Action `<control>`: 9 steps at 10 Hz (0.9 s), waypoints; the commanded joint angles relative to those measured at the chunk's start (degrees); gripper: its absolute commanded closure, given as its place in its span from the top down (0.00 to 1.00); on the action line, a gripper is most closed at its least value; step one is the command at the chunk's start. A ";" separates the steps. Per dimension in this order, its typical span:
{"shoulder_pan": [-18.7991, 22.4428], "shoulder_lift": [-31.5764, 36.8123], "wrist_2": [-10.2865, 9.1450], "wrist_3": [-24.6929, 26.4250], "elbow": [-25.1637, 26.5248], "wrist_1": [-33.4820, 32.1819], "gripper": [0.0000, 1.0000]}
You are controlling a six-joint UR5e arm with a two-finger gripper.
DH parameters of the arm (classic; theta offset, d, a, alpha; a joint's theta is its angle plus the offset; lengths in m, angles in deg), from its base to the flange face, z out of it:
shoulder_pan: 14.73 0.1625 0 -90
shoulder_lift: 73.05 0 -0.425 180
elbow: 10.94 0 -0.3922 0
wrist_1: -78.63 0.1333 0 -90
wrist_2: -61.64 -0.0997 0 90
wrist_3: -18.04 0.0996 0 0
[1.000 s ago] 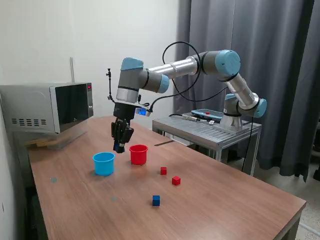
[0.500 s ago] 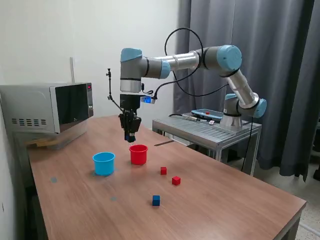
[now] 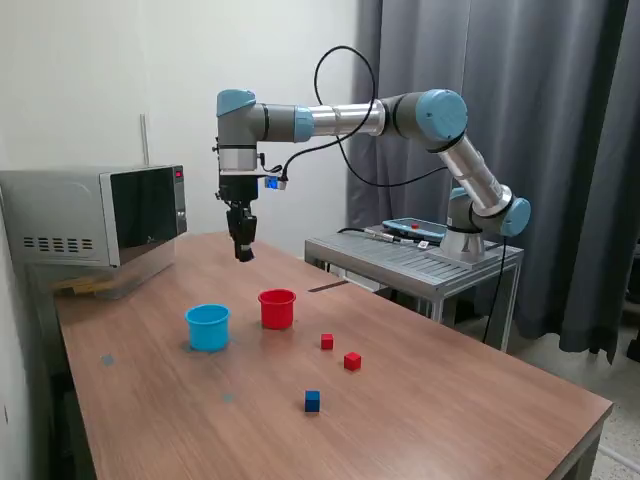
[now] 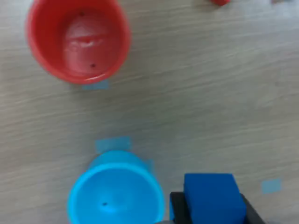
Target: Place red objects in the red bin, and blue objects in the blue bin.
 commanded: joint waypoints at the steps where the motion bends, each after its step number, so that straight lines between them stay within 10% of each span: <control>1: -2.49 -1.00 0.81 -0.26 -1.89 0.19 0.00; 9: -3.99 -8.03 0.82 0.18 -8.49 0.10 0.00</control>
